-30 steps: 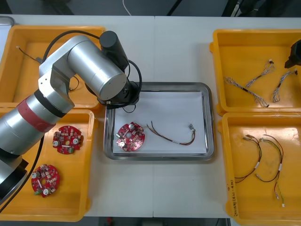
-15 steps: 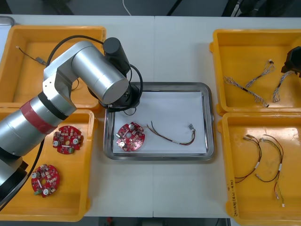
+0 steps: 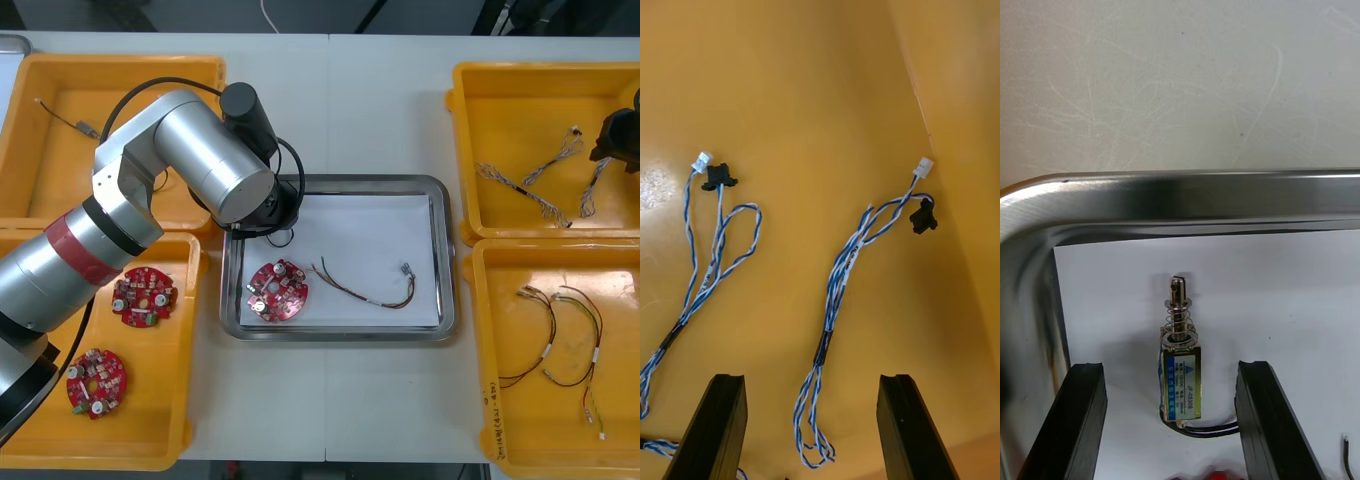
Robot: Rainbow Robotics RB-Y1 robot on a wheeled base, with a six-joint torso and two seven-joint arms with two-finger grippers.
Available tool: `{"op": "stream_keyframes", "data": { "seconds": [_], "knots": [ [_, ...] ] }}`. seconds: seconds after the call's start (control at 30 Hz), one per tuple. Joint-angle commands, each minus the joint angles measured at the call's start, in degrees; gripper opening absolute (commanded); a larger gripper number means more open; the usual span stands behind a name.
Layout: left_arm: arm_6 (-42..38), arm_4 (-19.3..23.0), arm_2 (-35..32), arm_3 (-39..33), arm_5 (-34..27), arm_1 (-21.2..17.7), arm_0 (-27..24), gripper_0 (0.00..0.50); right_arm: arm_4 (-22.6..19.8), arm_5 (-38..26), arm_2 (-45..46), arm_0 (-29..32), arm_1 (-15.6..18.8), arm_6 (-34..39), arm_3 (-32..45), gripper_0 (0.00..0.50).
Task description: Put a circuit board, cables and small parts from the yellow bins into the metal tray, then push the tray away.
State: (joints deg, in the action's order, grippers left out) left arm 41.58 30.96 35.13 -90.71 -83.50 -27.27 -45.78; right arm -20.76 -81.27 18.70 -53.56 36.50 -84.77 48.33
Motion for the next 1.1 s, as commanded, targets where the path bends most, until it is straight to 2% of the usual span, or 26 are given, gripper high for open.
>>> {"op": "stream_keyframes", "data": {
  "seconds": [0.03,0.3,0.7,1.0,1.1],
  "knots": [
    [-4.31,-0.63,0.73,-0.61,0.62,0.9,0.43,0.5,-0.25,0.76,1.6,-2.78,2.35,3.74,-1.49,0.5],
    [-4.84,-0.72,-2.88,-3.77,-2.37,0.81,0.43,0.5,-1.21,3.22,1.34,-2.78,2.35,4.97,-5.71,0.5],
    [-4.58,-0.28,-12.98,-13.35,-15.73,-0.95,0.08,0.5,-1.21,4.8,0.37,-2.78,0.59,10.15,-6.5,0.5],
    [-3.35,3.14,-22.56,-13.27,-25.84,-3.06,-2.3,0.5,-1.04,6.03,-0.07,-2.69,-0.02,11.12,-8.87,0.5],
    [-3.17,3.67,-25.2,-11.33,-26.5,-3.58,-3.7,0.5,-1.04,6.47,-0.07,-2.69,-0.2,11.3,-9.93,0.5]
  ]
}}
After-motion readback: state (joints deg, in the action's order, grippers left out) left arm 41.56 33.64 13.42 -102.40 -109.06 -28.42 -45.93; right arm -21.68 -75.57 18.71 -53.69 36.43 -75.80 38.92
